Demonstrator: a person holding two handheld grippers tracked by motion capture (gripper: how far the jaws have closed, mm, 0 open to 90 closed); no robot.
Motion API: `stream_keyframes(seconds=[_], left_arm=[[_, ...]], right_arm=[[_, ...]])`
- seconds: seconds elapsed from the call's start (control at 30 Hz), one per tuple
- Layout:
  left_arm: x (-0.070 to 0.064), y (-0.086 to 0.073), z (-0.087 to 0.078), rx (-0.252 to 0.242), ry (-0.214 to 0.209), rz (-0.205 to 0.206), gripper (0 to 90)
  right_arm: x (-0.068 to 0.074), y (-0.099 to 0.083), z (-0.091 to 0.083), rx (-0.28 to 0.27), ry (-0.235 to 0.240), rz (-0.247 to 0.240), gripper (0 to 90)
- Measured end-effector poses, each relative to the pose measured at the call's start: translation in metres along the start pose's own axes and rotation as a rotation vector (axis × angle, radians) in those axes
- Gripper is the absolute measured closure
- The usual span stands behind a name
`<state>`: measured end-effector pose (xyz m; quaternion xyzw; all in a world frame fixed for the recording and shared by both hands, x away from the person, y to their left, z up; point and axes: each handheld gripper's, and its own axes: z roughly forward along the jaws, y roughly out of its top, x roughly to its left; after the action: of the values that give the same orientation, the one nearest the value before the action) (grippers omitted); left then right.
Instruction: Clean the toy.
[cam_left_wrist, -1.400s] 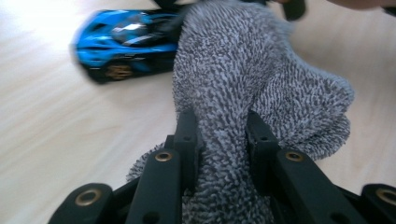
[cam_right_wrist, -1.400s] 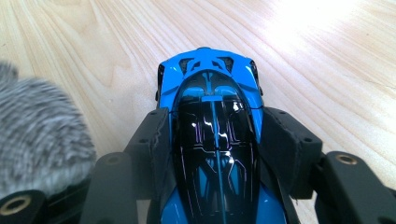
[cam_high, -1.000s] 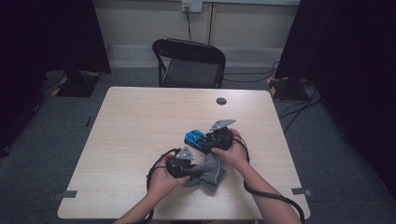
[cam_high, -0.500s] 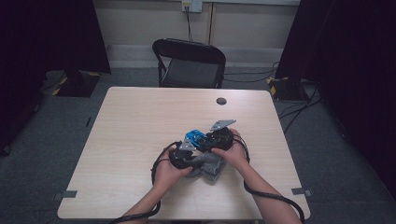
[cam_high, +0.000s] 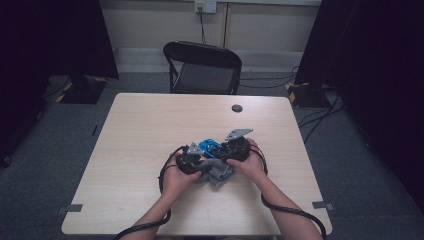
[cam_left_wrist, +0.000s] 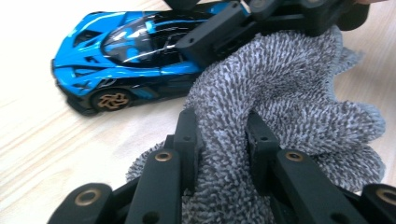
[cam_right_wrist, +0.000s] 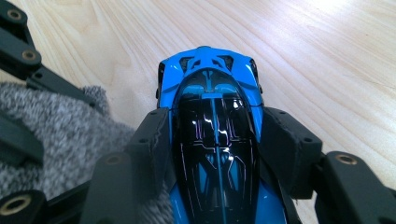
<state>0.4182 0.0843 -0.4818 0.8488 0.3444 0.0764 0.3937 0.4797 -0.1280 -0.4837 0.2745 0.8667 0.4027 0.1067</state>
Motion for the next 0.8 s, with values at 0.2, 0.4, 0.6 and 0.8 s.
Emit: stream_keyframes(seconds=[0.2,0.4,0.6,0.8], left_arm=[[0.010,-0.004,-0.007,0.003,0.024,-0.029,71.2],[0.019,-0.005,-0.010,0.005,0.045,-0.040,71.2],[0.027,-0.007,-0.013,-0.001,0.068,-0.064,71.2],[0.032,-0.007,-0.016,0.005,0.079,-0.070,71.2]], right_arm=[[0.000,0.000,0.000,0.001,0.000,-0.001,43.5],[0.000,0.001,0.000,0.003,-0.001,-0.001,43.6],[0.000,0.001,0.000,0.004,-0.001,-0.002,43.6],[0.000,0.001,0.000,0.005,-0.001,-0.003,43.6]])
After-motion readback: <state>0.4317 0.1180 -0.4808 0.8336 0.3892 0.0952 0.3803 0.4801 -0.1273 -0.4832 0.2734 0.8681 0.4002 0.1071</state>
